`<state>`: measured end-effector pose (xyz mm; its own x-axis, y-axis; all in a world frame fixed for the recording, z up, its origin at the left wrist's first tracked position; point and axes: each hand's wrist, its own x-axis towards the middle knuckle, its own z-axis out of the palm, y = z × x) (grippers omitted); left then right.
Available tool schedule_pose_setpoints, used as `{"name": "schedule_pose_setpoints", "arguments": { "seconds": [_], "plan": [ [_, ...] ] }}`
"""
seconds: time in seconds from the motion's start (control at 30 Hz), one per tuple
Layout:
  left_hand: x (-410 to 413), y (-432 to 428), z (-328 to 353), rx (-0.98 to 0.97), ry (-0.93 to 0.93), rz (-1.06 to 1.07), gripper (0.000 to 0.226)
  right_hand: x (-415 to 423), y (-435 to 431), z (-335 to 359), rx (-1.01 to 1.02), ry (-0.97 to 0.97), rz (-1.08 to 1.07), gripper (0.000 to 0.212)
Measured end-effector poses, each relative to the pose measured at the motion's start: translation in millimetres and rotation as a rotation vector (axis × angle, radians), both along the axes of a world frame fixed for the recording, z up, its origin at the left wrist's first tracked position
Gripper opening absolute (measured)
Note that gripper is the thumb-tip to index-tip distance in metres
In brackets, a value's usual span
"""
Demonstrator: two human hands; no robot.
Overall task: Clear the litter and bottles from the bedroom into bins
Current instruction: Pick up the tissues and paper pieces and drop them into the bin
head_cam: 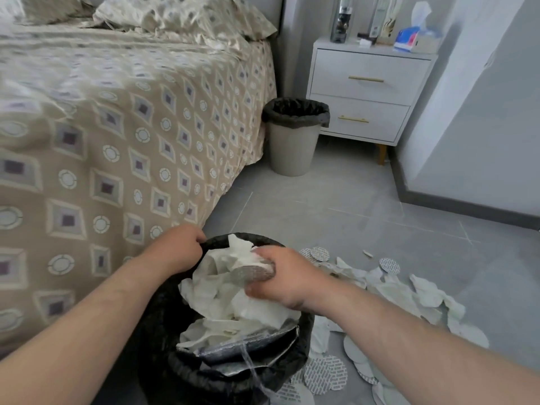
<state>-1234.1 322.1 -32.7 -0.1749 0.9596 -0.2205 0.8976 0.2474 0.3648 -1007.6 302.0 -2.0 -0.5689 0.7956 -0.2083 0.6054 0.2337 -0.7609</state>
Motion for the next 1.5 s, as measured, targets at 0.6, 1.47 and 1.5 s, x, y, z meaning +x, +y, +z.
{"name": "schedule_pose_setpoints", "arguments": {
  "seconds": [0.6,1.47,1.5],
  "plan": [
    [-6,-5,2,-0.032,-0.138,0.054,0.029,-7,-32,-45,0.097,-0.551,0.413,0.104],
    [318,-53,-49,-0.320,-0.262,-0.459,0.043,311,-39,-76,0.200,-0.627,-0.268,0.038],
    [323,-62,-75,-0.373,-0.169,-0.460,0.053,323,-45,-86,0.143,-0.641,-0.281,0.037]
  ]
}}
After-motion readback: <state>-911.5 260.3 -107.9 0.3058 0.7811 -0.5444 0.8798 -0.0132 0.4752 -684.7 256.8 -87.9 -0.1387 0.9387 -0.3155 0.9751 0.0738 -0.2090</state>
